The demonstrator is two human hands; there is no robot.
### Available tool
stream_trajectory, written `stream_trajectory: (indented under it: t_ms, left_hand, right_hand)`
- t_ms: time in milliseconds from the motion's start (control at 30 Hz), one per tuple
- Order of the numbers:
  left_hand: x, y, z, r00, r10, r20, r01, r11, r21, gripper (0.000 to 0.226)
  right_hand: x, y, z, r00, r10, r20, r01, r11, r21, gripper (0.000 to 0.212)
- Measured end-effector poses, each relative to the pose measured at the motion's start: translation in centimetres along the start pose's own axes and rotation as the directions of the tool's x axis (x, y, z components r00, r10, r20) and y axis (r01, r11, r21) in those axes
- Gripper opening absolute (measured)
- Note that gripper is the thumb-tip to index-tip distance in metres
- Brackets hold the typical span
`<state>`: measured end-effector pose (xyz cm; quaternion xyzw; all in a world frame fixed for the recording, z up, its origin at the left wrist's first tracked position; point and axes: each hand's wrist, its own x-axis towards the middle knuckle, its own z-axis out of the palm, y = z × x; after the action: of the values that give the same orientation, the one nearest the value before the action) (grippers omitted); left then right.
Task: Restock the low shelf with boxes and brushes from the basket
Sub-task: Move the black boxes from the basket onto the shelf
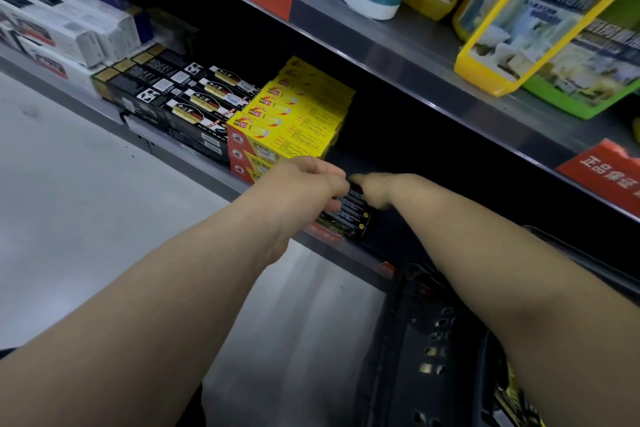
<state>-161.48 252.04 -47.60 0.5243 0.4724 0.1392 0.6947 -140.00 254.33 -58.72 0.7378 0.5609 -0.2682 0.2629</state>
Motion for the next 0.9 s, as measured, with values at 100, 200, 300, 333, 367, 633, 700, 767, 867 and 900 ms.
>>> stream_trajectory:
  t_ms: [100,200,300,333,367,633,700,767,867,900]
  left_hand:
    - [-0.4,0.0,0.8,0.999,0.042,0.021,-0.044,0.997,0.067,0.010]
    - [-1.1,-0.2,2.3,0.982,0.106,0.156,-0.147,0.948,0.282,0.017]
    - [-2.1,-0.6,4.5,0.931,0.169,0.323,-0.306,0.844,0.441,0.020]
    - [-2.4,-0.7,5.3,0.912,0.206,0.355,-0.367,0.797,0.479,0.020]
    - [-2.7,-0.7,6.1,0.891,0.249,0.380,-0.427,0.743,0.515,0.021]
    - [-7.1,-0.5,12.2,0.681,0.410,0.607,-0.726,0.486,0.486,0.018]
    - [-7.8,-1.0,13.0,0.641,0.363,0.676,-0.756,0.453,0.473,0.019]
    - [-8.2,-1.4,13.7,0.619,0.300,0.726,-0.769,0.421,0.481,0.020]
    - [-8.3,-2.0,14.1,0.618,0.248,0.746,-0.769,0.385,0.510,0.020]
    - [-8.3,-2.2,14.2,0.621,0.244,0.745,-0.768,0.381,0.516,0.018]
  right_hand:
    - [-3.5,-0.6,-2.7,0.989,-0.049,-0.143,0.064,0.992,0.106,0.048]
    - [-8.9,-0.5,-4.2,0.939,-0.117,-0.324,0.208,0.942,0.262,0.036]
    - [-15.2,0.5,-2.8,0.888,-0.177,-0.425,0.309,0.913,0.266,0.034]
    - [-17.1,1.2,-1.9,0.871,-0.177,-0.459,0.314,0.918,0.242,0.033]
    - [-19.0,2.0,-0.9,0.847,-0.175,-0.502,0.320,0.921,0.220,0.032]
    - [-28.0,8.2,12.7,0.711,0.227,-0.666,0.284,0.773,0.567,0.035]
    - [-27.4,9.9,17.4,0.825,0.343,-0.450,0.016,0.781,0.625,0.029]
    - [-26.6,11.1,21.6,0.905,0.410,-0.117,-0.253,0.738,0.625,0.035]
    - [-25.6,11.0,25.6,0.929,0.345,0.133,-0.340,0.659,0.671,0.059]
    - [-25.4,10.7,26.2,0.927,0.356,0.119,-0.335,0.641,0.691,0.060]
